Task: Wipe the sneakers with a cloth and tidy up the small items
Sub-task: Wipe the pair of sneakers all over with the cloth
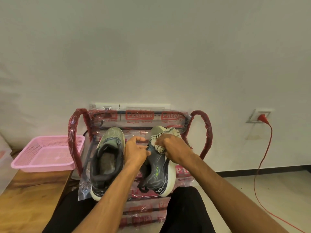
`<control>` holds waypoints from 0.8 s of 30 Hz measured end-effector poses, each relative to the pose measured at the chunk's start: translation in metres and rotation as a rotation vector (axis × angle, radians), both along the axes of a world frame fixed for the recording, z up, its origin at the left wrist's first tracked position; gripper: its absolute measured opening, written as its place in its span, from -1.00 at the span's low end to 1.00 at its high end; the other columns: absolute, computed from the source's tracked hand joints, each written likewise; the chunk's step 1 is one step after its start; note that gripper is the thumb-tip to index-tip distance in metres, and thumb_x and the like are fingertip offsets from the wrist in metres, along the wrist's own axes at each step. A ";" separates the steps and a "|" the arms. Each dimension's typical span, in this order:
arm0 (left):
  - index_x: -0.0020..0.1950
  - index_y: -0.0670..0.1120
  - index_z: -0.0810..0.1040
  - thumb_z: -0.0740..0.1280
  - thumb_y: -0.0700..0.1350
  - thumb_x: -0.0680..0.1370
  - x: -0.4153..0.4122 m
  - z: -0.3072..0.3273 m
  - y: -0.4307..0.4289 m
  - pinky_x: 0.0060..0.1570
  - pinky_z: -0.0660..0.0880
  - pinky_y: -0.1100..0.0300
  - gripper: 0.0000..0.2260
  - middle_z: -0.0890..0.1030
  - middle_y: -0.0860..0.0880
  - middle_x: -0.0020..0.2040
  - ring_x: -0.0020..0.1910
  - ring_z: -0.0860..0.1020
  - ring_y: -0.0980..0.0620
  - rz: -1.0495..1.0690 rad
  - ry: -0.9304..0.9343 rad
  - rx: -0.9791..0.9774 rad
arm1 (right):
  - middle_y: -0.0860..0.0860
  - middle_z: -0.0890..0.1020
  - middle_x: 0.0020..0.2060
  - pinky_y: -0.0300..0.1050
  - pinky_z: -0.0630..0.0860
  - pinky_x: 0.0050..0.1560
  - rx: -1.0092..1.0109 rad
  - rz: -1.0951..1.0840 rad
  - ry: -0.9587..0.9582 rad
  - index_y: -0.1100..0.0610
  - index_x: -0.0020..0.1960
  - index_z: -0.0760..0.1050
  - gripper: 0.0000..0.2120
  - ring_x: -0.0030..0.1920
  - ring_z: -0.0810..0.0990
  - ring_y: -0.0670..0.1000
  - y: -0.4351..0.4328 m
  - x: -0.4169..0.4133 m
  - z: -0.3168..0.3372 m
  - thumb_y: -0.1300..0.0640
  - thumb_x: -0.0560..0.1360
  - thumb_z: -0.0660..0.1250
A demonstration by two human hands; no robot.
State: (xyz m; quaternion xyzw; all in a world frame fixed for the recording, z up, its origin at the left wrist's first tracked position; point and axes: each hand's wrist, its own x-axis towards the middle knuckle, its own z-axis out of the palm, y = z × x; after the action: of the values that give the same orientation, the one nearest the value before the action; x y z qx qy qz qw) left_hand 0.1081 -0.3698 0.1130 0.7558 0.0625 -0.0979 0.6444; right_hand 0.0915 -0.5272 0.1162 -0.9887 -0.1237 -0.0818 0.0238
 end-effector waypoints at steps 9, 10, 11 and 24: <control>-0.11 -0.07 0.56 0.46 -0.48 0.35 -0.002 0.001 0.001 -0.07 0.63 -0.04 -0.66 0.64 -0.17 -0.15 -0.15 0.65 -0.10 -0.066 -0.021 0.064 | 0.03 0.61 0.19 -0.01 0.44 0.28 -0.185 0.005 -0.095 0.10 0.21 0.58 -0.65 0.25 0.52 0.07 -0.008 0.013 0.010 0.31 0.45 0.39; -0.12 -0.06 0.56 0.46 -0.47 0.36 -0.003 0.001 0.000 -0.07 0.63 -0.05 -0.67 0.64 -0.16 -0.18 -0.16 0.65 -0.11 -0.065 -0.033 0.071 | 0.03 0.61 0.20 -0.02 0.43 0.29 -0.192 -0.008 -0.116 0.09 0.21 0.58 -0.64 0.25 0.51 0.07 -0.009 0.014 0.008 0.30 0.43 0.41; -0.14 -0.06 0.56 0.46 -0.47 0.36 -0.003 0.000 0.000 -0.06 0.62 -0.06 -0.68 0.64 -0.14 -0.21 -0.16 0.65 -0.12 -0.061 -0.044 0.082 | 0.03 0.61 0.21 -0.02 0.41 0.29 -0.184 -0.023 -0.138 0.10 0.22 0.58 -0.63 0.26 0.51 0.07 -0.009 0.014 0.005 0.30 0.42 0.43; 0.25 0.02 0.56 0.40 0.15 0.49 -0.017 0.005 -0.005 0.16 0.47 0.08 -0.62 0.59 0.04 0.19 0.19 0.53 0.00 -0.358 -0.270 0.497 | -0.01 0.59 0.24 -0.20 0.43 0.23 0.607 -0.198 -0.122 0.04 0.31 0.53 -0.59 0.26 0.54 -0.01 -0.010 -0.007 0.004 0.29 0.50 0.36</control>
State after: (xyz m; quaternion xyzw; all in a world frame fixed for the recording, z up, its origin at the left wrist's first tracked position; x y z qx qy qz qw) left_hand 0.0911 -0.3745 0.1182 0.8950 -0.1352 -0.0905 0.4153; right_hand 0.0845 -0.5372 0.1204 -0.9370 0.0018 -0.1759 0.3020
